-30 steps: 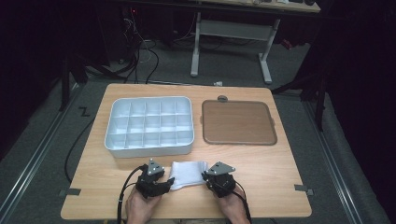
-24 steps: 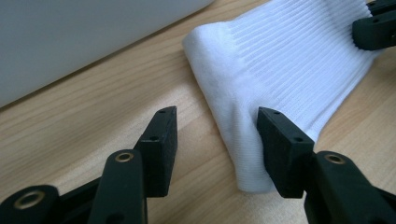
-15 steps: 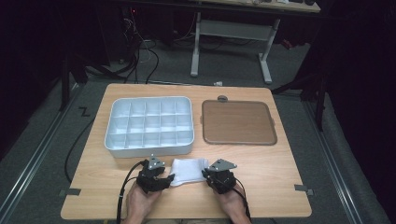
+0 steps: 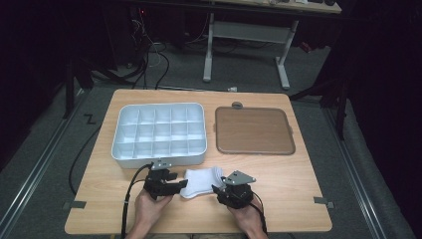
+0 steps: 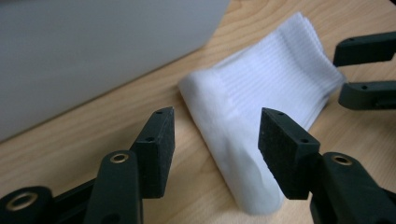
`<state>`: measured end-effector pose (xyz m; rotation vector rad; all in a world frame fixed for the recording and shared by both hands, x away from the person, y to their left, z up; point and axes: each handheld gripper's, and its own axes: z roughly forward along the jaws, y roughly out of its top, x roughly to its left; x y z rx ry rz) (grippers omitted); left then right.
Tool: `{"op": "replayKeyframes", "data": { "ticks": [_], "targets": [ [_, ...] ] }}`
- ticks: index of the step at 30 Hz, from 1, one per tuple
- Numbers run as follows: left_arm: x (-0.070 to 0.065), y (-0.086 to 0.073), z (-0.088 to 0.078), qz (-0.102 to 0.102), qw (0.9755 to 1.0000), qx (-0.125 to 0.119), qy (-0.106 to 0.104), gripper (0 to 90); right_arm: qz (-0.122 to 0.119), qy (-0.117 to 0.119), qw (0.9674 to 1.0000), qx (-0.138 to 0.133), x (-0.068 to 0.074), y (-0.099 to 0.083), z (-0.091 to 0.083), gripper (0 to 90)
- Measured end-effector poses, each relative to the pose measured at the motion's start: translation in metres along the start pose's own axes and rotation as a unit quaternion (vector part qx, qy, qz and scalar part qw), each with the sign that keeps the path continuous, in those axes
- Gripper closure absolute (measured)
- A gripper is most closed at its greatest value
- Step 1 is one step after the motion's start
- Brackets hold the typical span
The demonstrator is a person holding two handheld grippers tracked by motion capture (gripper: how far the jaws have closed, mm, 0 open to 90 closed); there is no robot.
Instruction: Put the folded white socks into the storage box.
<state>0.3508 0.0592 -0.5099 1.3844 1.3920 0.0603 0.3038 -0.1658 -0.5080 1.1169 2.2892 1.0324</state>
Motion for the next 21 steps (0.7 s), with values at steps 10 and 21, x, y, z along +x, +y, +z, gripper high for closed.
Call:
{"op": "replayKeyframes", "data": {
  "ticks": [10,21],
  "targets": [
    [0.003,0.012,0.021,-0.035,0.9993,-0.004,0.013,46.1,-0.012,0.043,0.9987,-0.022,0.011,0.02,-0.002,76.0],
    [0.005,0.005,0.04,-0.047,0.9986,0.012,0.019,46.6,0.003,0.052,0.9984,0.022,0.013,0.018,0.034,81.6]
  ]
}}
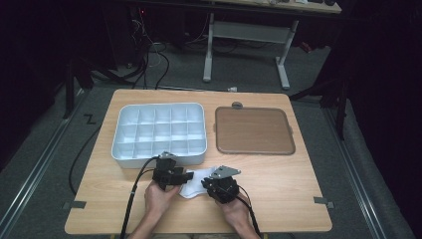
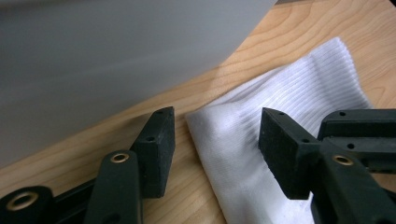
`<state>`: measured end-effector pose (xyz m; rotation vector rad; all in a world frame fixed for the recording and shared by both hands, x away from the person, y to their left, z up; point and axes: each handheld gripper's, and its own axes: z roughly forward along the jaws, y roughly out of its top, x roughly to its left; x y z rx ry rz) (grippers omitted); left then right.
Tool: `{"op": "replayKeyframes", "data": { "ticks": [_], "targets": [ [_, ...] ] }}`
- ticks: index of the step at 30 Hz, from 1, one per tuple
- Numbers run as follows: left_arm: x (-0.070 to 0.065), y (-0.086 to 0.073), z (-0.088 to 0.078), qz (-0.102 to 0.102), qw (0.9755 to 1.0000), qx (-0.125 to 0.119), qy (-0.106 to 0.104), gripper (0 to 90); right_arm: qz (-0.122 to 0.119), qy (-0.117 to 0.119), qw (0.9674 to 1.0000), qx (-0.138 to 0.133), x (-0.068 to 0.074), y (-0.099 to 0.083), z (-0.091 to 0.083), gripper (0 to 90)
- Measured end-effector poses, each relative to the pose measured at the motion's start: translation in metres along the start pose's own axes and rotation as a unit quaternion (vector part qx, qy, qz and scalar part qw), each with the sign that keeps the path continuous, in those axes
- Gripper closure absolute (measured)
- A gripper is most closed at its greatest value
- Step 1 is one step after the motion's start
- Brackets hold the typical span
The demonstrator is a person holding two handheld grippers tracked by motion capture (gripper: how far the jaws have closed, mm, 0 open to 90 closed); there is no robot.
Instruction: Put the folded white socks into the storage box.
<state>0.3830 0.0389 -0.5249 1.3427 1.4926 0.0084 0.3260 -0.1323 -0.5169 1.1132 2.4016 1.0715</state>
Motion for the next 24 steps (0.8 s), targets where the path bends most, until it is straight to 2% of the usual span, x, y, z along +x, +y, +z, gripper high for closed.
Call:
{"op": "replayKeyframes", "data": {
  "ticks": [1,2,6,10,12,14,15,16,18,24],
  "targets": [
    [0.0,0.0,0.0,0.0,1.0,0.0,0.0,47.4,0.0,0.0,1.0,0.0,0.0,0.0,0.0,81.6],
    [-0.0005,-0.0004,0.0006,0.001,1.0,-0.001,0.001,47.6,0.001,0.004,0.9999,0.011,-0.0012,-0.0029,0.0035,81.6],
    [-0.0014,-0.002,0.001,0.008,1.0,-0.002,0.002,49.6,-0.001,0.004,0.9999,0.012,-0.0014,-0.0034,0.0032,81.6],
    [-0.003,-0.0051,0.0015,0.024,0.9997,0.001,0.0,55.7,-0.013,-0.004,0.9999,0.008,0.0015,-0.006,0.0041,81.7],
    [-0.0026,-0.0052,0.0018,0.026,0.9997,0.001,0.0,60.5,-0.011,-0.001,0.9999,0.007,0.0007,-0.0064,0.004,81.8],
    [-0.0024,-0.0054,0.0018,0.026,0.9996,0.004,0.0,66.1,-0.009,0.001,0.9999,0.006,0.0005,-0.0067,0.0041,81.8],
    [-0.0026,-0.0055,0.0018,0.022,0.9997,0.007,-0.003,66.1,-0.008,0.0,0.9999,0.007,0.0006,-0.0069,0.0039,81.8],
    [-0.0025,-0.0056,0.0019,0.018,0.9997,0.013,-0.006,71.2,-0.014,-0.002,0.9999,0.008,0.001,-0.0071,0.0036,81.8],
    [-0.0023,-0.0056,0.0022,0.014,0.9997,0.016,-0.008,75.5,-0.017,-0.003,0.9998,0.008,0.0019,-0.0073,0.0036,81.8],
    [-0.0027,-0.0053,-0.0008,0.016,0.9995,0.021,-0.018,81.2,-0.017,0.0,0.9998,0.006,0.0014,-0.0093,0.0022,81.9]
  ]
}}
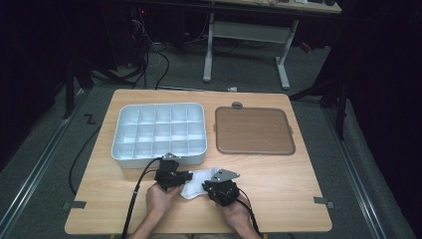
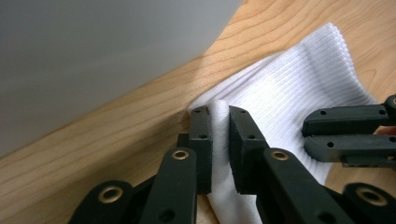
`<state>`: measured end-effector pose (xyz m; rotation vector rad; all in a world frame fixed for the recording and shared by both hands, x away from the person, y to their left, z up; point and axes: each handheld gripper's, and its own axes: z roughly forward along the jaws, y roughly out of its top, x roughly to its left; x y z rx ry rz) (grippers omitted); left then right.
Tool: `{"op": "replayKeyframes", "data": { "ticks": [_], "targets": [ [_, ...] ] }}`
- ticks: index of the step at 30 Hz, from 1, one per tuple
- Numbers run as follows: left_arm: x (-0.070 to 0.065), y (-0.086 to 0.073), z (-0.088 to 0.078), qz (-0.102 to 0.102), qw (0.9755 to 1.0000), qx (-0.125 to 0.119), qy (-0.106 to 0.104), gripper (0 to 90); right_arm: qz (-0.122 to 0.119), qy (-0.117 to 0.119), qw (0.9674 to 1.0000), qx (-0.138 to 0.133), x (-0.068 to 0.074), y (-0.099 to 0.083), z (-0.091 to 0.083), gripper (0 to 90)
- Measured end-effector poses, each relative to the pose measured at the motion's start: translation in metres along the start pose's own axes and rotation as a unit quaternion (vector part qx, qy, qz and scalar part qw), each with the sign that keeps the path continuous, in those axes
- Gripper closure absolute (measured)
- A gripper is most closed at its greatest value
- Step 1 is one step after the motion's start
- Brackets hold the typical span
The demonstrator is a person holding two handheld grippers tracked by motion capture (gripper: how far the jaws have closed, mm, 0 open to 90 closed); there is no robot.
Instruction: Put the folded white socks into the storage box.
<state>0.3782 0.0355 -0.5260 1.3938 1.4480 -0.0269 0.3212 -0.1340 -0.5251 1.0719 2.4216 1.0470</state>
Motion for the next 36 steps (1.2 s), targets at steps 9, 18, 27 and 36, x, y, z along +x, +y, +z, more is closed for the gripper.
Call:
{"op": "replayKeyframes", "data": {
  "ticks": [9,18,27,36],
  "targets": [
    [-0.004,0.004,-0.011,-0.004,0.9998,-0.004,-0.021,82.2,0.003,0.004,1.0,-0.002,0.0,-0.001,-0.001,82.2],
    [-0.011,0.006,-0.023,-0.009,0.999,-0.013,-0.042,82.8,-0.009,-0.002,0.9999,0.004,0.003,0.0,-0.001,84.7],
    [-0.014,0.007,-0.032,-0.016,0.9982,-0.023,-0.053,83.1,-0.024,0.001,0.9996,0.013,0.007,0.006,0.003,87.6],
    [-0.009,0.01,-0.043,-0.021,0.9981,-0.03,-0.05,83.4,-0.045,0.019,0.9985,0.026,0.019,0.017,0.011,88.1]
  ]
}}
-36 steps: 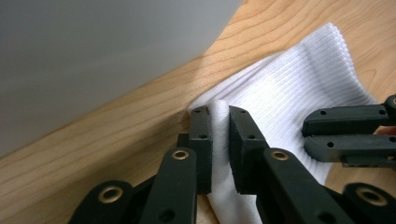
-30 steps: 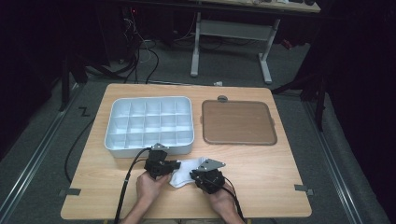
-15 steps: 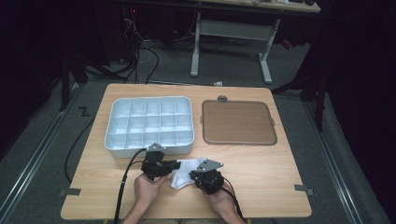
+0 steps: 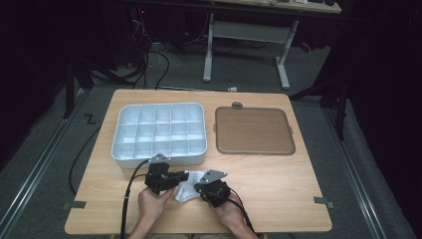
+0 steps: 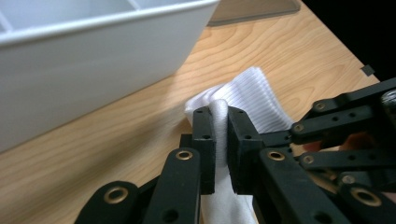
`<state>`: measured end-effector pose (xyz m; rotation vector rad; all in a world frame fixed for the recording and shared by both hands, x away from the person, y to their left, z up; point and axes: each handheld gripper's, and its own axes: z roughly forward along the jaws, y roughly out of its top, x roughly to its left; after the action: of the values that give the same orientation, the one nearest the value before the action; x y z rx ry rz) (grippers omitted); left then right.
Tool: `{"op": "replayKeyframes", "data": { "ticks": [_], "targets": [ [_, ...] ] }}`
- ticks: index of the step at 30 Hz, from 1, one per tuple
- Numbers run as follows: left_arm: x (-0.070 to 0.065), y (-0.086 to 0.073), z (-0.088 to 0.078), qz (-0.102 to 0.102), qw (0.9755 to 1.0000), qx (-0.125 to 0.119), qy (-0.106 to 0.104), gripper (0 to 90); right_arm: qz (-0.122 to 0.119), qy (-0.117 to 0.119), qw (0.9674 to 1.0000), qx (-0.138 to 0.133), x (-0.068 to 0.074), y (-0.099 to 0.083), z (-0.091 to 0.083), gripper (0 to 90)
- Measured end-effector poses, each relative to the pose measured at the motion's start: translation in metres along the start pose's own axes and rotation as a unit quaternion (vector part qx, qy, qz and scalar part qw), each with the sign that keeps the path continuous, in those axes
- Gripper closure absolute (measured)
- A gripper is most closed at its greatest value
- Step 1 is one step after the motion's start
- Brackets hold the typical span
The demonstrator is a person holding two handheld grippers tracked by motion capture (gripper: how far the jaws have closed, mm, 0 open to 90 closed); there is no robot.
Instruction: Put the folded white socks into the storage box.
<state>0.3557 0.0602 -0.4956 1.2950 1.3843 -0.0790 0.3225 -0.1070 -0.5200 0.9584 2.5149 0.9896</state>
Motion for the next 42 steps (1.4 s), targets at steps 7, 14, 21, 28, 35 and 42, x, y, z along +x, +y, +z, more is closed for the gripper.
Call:
{"op": "replayKeyframes", "data": {
  "ticks": [7,14,21,28,35,42],
  "targets": [
    [0.009,0.0,-0.005,0.004,0.9998,0.009,0.018,83.6,0.002,-0.009,0.9999,-0.011,-0.002,0.002,-0.012,82.8],
    [0.008,0.0,-0.006,0.003,0.9998,0.01,0.019,83.5,0.031,-0.064,0.9973,-0.021,-0.022,-0.002,-0.028,71.5],
    [0.007,0.0,-0.008,0.003,0.9998,0.011,0.018,83.5,0.048,-0.061,0.997,-0.008,-0.031,-0.008,-0.024,68.5],
    [0.004,0.001,-0.011,0.002,0.9999,0.009,0.014,83.5,0.064,-0.039,0.9972,0.005,-0.036,-0.01,-0.017,69.8],
    [-0.001,0.003,-0.011,-0.001,1.0,0.006,0.004,83.5,0.061,-0.031,0.9977,0.007,-0.035,-0.009,-0.013,70.6],
    [-0.007,0.008,-0.009,-0.01,0.9999,0.004,-0.008,83.5,0.06,-0.03,0.9977,0.005,-0.033,-0.008,-0.012,70.8]
  ]
}}
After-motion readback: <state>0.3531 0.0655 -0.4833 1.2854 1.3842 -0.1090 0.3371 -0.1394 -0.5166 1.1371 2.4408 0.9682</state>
